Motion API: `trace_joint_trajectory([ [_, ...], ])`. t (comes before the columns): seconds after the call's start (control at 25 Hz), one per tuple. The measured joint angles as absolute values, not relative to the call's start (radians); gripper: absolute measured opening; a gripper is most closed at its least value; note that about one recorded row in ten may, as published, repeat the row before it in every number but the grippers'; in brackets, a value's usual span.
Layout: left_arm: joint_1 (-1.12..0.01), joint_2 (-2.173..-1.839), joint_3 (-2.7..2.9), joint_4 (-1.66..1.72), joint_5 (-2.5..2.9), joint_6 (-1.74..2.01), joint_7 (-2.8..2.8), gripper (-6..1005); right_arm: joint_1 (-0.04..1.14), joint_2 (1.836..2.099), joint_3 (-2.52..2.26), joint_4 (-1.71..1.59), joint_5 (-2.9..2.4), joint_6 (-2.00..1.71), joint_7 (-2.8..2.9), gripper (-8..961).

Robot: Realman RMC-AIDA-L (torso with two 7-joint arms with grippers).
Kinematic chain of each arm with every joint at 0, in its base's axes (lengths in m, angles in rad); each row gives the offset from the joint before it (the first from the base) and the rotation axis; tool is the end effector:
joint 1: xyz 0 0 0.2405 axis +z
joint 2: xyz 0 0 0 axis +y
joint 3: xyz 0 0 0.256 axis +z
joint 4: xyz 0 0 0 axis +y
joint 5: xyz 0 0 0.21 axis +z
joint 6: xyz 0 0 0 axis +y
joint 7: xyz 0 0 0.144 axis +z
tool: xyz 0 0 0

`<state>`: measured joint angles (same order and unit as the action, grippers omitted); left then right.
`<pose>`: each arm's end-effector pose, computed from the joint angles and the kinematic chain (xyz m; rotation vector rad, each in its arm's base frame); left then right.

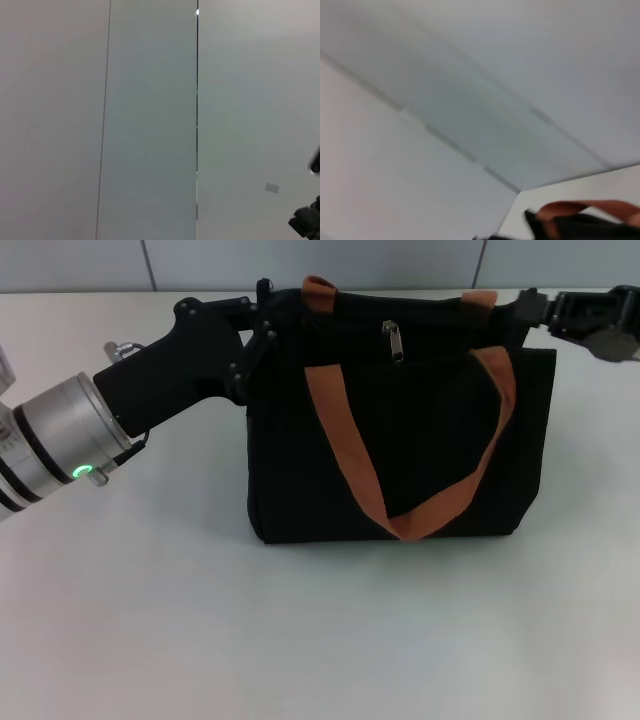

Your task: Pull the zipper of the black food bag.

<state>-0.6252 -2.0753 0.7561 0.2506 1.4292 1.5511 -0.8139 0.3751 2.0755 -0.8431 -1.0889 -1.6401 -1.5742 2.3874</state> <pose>-0.2170 0.3459 -0.0199 -2.3538 -0.2347 -1.2022 0.2162 0.3331 0.0770 -2.3523 1.4911 1.1507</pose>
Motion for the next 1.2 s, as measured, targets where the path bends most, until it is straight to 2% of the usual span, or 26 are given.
trace_joint_trajectory([
  [0.12,-0.624,-2.075,0.759,0.25,1.429,1.551,-0.815,33,0.467,2.052,-0.855,-1.081,-1.715,-1.621,2.38,19],
  [0.16,-0.624,-2.075,0.76,0.25,1.429,1.551,-0.815,33,0.527,2.037,-0.854,-1.053,-1.791,-1.628,2.397,21],
  [0.28,-0.624,-2.075,0.759,0.249,1.429,1.551,-0.815,33,0.555,2.028,-0.853,-1.032,-1.824,-1.628,2.406,99],
  [0.32,-0.624,-2.075,0.759,0.248,1.429,1.552,-0.815,33,0.605,2.012,-0.851,-0.984,-1.876,-1.62,2.417,126],
  [0.44,-0.624,-2.075,0.759,0.249,1.429,1.553,-0.815,32,0.644,2.003,-0.849,-0.947,-1.916,-1.605,2.422,204],
  [0.64,-0.625,-2.075,0.762,0.249,1.429,1.556,-0.815,32,0.695,1.995,-0.853,-0.904,-1.957,-1.571,2.426,415],
  [0.88,-0.63,-2.076,0.764,0.251,1.429,1.556,-0.815,32,0.74,1.995,-0.859,-0.846,-1.975,-1.546,2.427,414],
  [1.2,-0.63,-2.077,0.766,0.251,1.43,1.556,-0.814,33,0.799,2.01,-0.874,-0.785,-2.012,-1.517,2.43,411],
])
